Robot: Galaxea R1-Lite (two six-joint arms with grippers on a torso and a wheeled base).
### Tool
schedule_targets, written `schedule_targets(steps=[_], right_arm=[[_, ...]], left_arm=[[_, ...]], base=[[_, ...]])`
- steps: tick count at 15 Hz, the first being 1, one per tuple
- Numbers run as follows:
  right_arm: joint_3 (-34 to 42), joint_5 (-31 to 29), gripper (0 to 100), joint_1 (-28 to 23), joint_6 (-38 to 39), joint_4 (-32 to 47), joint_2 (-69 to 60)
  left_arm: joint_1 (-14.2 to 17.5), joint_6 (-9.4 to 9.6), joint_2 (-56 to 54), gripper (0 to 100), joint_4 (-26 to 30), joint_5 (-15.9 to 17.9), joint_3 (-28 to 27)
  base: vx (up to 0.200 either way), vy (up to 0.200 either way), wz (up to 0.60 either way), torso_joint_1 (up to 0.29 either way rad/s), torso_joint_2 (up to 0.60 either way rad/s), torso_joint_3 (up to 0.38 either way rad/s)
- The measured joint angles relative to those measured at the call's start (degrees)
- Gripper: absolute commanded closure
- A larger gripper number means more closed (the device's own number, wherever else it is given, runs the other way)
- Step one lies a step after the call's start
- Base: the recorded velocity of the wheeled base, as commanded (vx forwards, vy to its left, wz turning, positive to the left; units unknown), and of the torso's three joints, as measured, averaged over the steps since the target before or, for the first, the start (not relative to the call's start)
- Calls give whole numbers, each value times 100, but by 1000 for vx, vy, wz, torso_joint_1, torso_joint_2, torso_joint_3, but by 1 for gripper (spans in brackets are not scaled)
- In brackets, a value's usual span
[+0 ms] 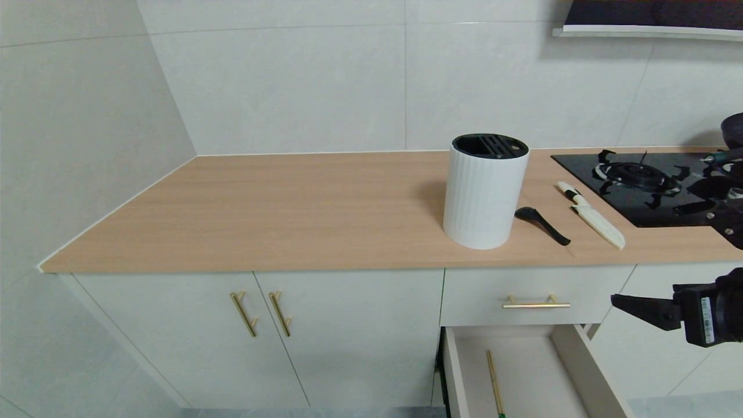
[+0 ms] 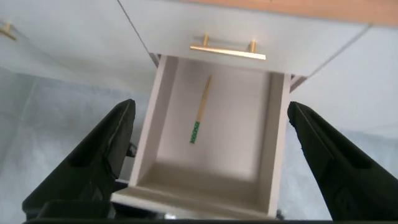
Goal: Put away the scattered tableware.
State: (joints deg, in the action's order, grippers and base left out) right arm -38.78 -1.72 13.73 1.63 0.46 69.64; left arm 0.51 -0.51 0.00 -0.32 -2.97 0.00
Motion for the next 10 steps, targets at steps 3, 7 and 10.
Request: schedule_targets(steps=[3,7,10], right_arm=[[-341,229,0,-329,-406,-894,847],[-1593,1181,0,-965,-856,-1434,2305],[-2330,1491,0,-1224,-1041,-1874,3335]], left_arm=[[0,0,0,0,0,-2,0],[-2,0,0,0,0,0,-2],[1,-2,0,0,0,-2,-2]], base=[[0,0,0,0,0,0],[0,0,0,0,0,0],[0,0,0,0,0,0]])
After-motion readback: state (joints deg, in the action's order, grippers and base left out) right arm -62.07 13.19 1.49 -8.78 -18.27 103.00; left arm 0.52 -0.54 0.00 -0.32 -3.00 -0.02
